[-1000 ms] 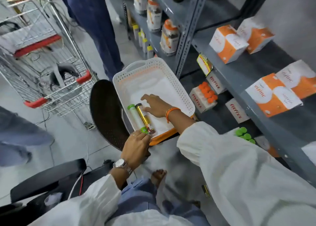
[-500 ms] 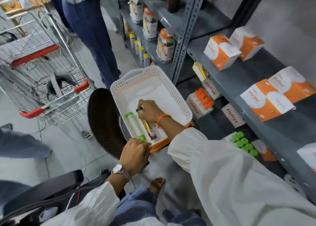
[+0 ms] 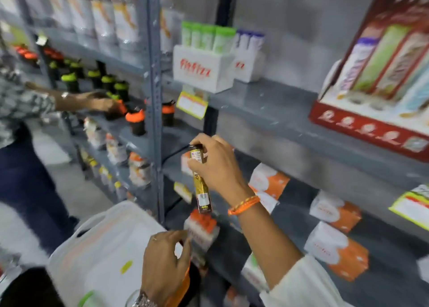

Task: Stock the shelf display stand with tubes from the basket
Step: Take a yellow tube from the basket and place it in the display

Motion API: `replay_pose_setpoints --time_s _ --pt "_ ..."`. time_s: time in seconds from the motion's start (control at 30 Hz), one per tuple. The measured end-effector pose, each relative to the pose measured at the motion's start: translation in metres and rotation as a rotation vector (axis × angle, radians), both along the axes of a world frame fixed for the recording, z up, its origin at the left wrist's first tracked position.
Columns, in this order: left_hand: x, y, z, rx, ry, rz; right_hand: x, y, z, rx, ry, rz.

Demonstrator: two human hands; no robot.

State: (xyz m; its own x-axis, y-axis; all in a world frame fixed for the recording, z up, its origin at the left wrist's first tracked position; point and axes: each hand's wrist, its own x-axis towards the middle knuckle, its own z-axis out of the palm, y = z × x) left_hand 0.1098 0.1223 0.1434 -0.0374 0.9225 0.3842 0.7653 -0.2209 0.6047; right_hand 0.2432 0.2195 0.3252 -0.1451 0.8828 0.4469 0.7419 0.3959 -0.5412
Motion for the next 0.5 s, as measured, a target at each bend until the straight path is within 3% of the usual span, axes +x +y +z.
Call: replay_pose_setpoints --time_s 0.3,0.5 --pt "0.132 0.095 0.158 0.594 -0.149 -0.325 0.161 -0.044 0.151 0.445 0.033 -0.353" --pt "0.196 0.135 0.194 0.631 0.054 -0.553 0.237 -0.053 0.2 0.579 -0.053 -0.587"
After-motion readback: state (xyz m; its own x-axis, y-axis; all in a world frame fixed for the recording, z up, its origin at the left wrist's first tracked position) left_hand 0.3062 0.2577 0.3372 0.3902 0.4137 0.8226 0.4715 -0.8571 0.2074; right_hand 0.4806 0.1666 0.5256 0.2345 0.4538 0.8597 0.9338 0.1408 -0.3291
